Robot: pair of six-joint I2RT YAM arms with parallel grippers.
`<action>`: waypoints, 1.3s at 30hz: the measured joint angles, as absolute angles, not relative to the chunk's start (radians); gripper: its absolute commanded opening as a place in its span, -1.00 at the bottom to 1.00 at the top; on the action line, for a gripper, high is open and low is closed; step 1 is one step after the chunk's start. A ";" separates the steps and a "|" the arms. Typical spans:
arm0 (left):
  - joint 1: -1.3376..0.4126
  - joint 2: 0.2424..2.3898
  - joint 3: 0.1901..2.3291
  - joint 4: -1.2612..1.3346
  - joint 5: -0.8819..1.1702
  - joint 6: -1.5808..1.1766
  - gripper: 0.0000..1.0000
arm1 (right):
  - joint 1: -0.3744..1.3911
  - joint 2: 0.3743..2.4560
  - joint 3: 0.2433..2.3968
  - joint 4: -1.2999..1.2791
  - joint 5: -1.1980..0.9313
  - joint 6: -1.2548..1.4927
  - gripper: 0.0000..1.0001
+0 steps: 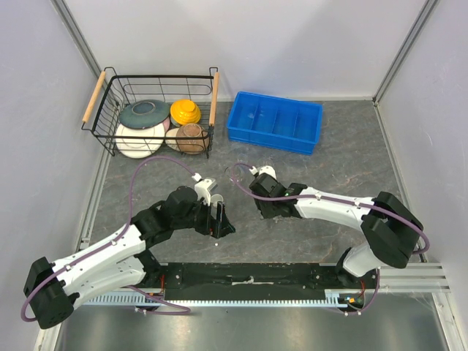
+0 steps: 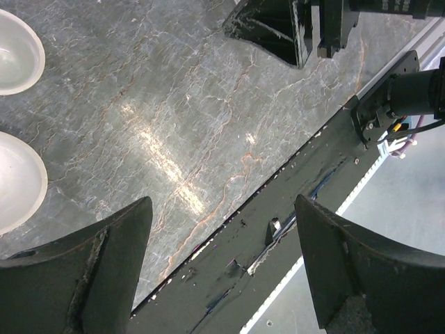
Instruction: Organize the chemistry lab equipment
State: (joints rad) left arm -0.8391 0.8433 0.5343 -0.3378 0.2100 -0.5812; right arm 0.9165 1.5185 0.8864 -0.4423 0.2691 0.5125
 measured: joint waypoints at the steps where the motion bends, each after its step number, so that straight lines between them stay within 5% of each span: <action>1: -0.839 0.843 0.534 -0.339 0.210 -0.581 0.79 | 0.907 1.518 0.880 -0.439 0.271 0.513 0.02; 39: -0.839 0.844 0.581 -0.394 0.178 -0.584 0.79 | 0.145 1.505 0.780 -0.419 0.224 0.534 0.15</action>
State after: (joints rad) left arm -0.8391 0.8444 0.5812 -0.3939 0.1780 -0.5842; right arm 0.1452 1.5047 0.7803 -0.4194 0.2241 0.5339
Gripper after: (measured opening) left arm 0.894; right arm 0.572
